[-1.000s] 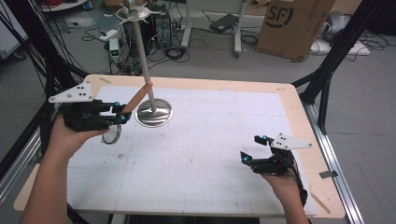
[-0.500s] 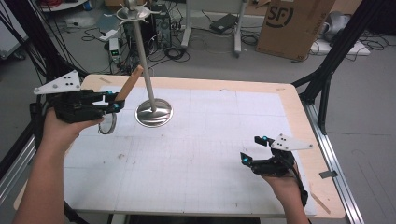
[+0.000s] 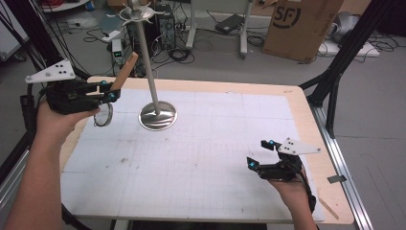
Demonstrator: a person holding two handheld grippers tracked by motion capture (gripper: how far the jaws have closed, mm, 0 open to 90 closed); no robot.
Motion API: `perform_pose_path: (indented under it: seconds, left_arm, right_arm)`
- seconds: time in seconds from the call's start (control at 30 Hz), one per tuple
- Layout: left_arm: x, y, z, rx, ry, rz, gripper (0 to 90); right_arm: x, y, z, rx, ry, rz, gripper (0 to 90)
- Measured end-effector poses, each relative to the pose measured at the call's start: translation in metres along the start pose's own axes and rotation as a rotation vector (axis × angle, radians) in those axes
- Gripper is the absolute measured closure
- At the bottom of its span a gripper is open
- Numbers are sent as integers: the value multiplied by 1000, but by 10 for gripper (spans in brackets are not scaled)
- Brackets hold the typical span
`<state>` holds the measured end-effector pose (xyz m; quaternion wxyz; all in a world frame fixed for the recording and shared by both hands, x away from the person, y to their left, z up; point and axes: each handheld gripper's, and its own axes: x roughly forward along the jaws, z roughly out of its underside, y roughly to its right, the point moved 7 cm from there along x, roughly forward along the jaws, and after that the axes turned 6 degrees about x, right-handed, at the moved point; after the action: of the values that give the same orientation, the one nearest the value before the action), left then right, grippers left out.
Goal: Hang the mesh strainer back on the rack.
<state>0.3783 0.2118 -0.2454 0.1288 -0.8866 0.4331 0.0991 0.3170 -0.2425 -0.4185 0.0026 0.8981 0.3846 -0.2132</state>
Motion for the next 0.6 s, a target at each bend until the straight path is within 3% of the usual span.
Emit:
perform_pose_path:
  seconds: [0.27,0.6]
  left_arm:
    - [-3,-13,-19,11,1,-34,688]
    - [-3,-20,-26,3,21,-65,688]
  right_arm:
    - [0,-1,1,5,-3,2,147]
    - [0,0,1,1,-6,4,148]
